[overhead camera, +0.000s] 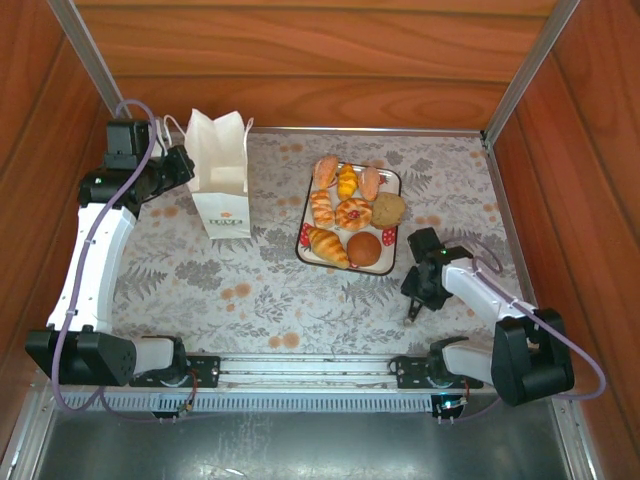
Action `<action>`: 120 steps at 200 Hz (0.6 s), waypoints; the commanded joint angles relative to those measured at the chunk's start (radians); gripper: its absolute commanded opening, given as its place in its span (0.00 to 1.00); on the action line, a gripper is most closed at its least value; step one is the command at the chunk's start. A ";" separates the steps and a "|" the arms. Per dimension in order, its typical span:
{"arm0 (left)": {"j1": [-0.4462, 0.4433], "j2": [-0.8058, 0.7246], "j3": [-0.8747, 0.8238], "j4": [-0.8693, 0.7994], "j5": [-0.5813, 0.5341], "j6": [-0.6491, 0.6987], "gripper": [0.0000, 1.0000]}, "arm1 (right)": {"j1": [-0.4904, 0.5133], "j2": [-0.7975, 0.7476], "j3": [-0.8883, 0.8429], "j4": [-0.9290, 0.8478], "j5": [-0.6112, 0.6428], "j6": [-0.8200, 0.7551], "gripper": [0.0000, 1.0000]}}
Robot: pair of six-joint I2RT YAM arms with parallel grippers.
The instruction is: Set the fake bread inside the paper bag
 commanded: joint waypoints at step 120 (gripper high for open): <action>-0.004 -0.033 -0.105 0.113 0.131 -0.134 0.00 | -0.149 -0.194 0.385 -0.041 -0.050 -0.332 0.44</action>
